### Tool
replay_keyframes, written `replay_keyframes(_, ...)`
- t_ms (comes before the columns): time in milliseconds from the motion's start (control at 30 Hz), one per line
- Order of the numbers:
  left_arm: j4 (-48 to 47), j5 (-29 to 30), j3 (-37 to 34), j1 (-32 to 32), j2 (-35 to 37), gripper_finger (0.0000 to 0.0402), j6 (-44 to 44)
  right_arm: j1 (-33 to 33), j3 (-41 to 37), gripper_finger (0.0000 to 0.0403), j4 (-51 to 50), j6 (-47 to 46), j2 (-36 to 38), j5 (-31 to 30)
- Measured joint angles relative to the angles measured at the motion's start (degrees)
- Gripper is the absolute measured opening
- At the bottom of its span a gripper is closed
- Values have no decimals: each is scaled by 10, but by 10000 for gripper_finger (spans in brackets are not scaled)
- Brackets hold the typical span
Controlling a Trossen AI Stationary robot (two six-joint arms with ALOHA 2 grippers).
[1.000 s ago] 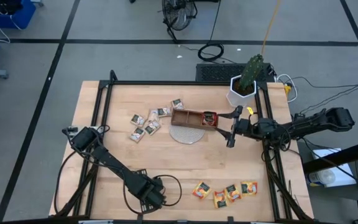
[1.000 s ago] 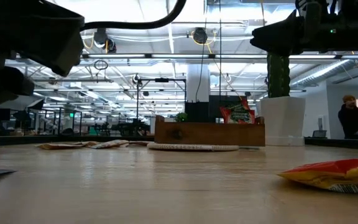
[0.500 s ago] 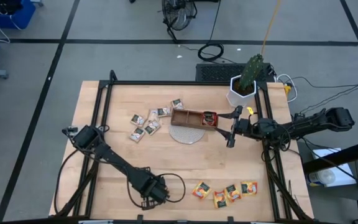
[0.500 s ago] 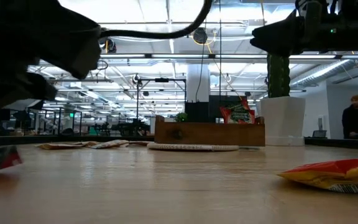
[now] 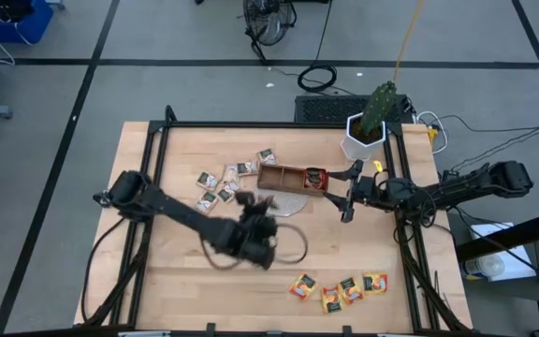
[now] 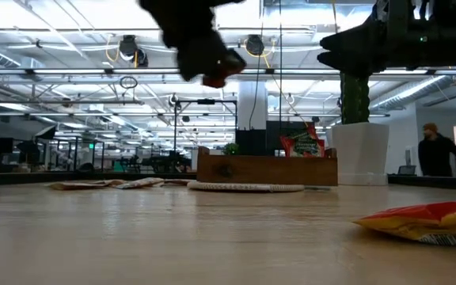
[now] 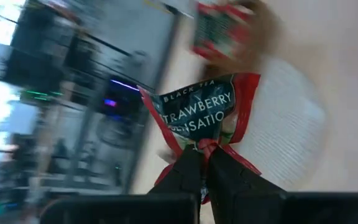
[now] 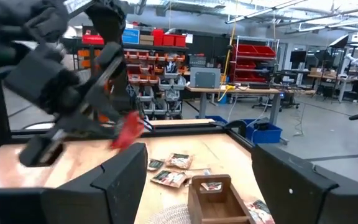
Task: Pick & Place Tea
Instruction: Put the red tea bag into the right section of the wood organizer
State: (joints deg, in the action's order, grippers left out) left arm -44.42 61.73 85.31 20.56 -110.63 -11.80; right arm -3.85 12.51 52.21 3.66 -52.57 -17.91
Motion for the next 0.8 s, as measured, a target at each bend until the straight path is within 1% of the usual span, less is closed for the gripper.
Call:
replay_keyframes(67,99,11,-12,-34,-1,10,72,0,0,268,14,1,-11,-13)
replay_keyframes(133,194,-8,-28,-71,-3,10,132,1,0,267,24,3,-21,-32)
replay_keyframes(200,287,-34,-46,-106,-2,9,191,3,0,267,23,1,-30,-32)
replay_keyframes(267,372,-92,-64,-135,-2,9,255,6,0,267,10,0,-40,-32)
replay_keyframes(300,408,-136,-71,-148,-2,9,277,9,0,267,4,0,-46,-32)
replay_keyframes(367,469,-229,-84,-169,-2,9,298,18,0,266,-7,-6,-57,-36)
replay_keyframes(433,522,-295,-94,-185,-2,9,312,30,0,263,-8,-20,-68,-45)
replay_keyframes(467,542,-313,-96,-190,-2,9,322,37,0,261,-8,-29,-73,-45)
replay_keyframes(533,568,-324,-97,-197,-2,9,346,50,0,257,-4,-51,-83,-40)
replay_keyframes(600,583,-332,-97,-202,-1,9,367,65,0,253,-1,-72,-94,-13)
replay_keyframes(733,586,-350,-97,-213,0,9,376,88,0,244,39,-109,-118,60)
replay_keyframes(800,585,-355,-97,-220,-1,9,373,92,0,241,60,-118,-133,71)
